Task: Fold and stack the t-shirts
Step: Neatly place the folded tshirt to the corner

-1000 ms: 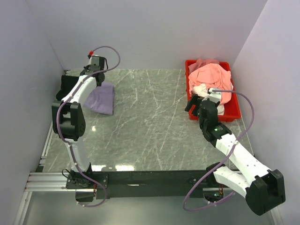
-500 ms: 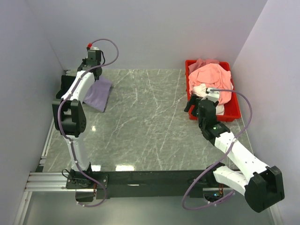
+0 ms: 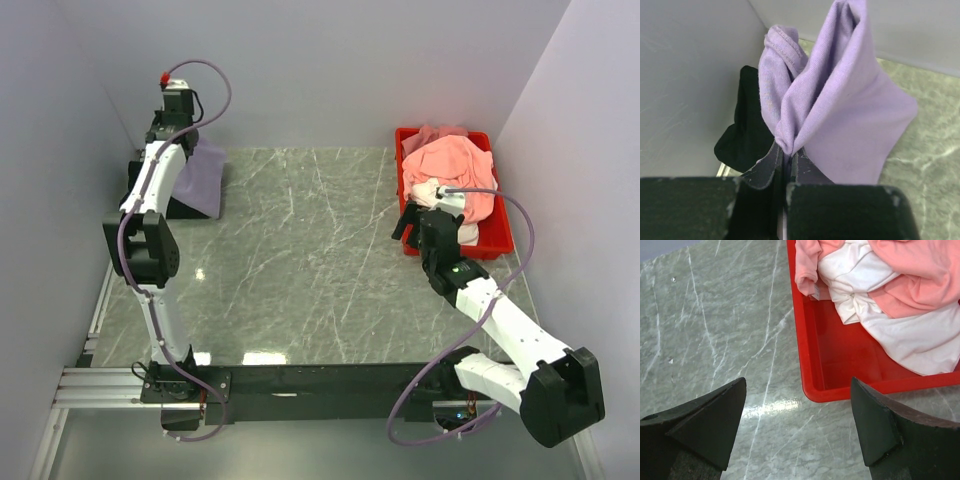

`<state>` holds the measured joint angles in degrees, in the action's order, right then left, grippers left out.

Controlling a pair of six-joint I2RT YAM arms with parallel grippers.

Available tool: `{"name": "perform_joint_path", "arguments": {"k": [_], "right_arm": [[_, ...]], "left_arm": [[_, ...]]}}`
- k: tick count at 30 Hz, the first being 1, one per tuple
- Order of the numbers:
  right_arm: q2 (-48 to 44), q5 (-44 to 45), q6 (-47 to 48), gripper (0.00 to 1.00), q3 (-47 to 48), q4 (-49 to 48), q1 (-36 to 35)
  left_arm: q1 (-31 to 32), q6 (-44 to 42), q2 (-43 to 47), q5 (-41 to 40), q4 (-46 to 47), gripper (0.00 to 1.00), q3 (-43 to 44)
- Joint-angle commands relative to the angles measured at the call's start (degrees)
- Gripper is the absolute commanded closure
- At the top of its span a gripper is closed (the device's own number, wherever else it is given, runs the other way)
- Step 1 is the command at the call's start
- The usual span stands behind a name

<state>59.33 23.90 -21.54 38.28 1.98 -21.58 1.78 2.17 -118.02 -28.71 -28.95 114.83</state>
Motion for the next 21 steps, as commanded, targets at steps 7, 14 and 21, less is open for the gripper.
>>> {"name": "perform_joint_path", "arguments": {"k": [7, 14, 21], "right_arm": [[0.43, 0.36, 0.36, 0.1, 2.76, -0.75, 0.4], [1.14, 0.36, 0.45, 0.1, 3.29, -0.31, 0.31], [1.58, 0.62, 0.45, 0.09, 3.55, 0.04, 0.32]], "left_arm": [[-5.73, 0.9, 0.24, 0.58, 2.32, 1.0, 0.58], [-11.18, 3.27, -2.65, 3.83, 4.34, 1.0, -2.85], [-13.47, 4.15, -6.34, -1.96, 7.68, 1.0, -4.96]]}}
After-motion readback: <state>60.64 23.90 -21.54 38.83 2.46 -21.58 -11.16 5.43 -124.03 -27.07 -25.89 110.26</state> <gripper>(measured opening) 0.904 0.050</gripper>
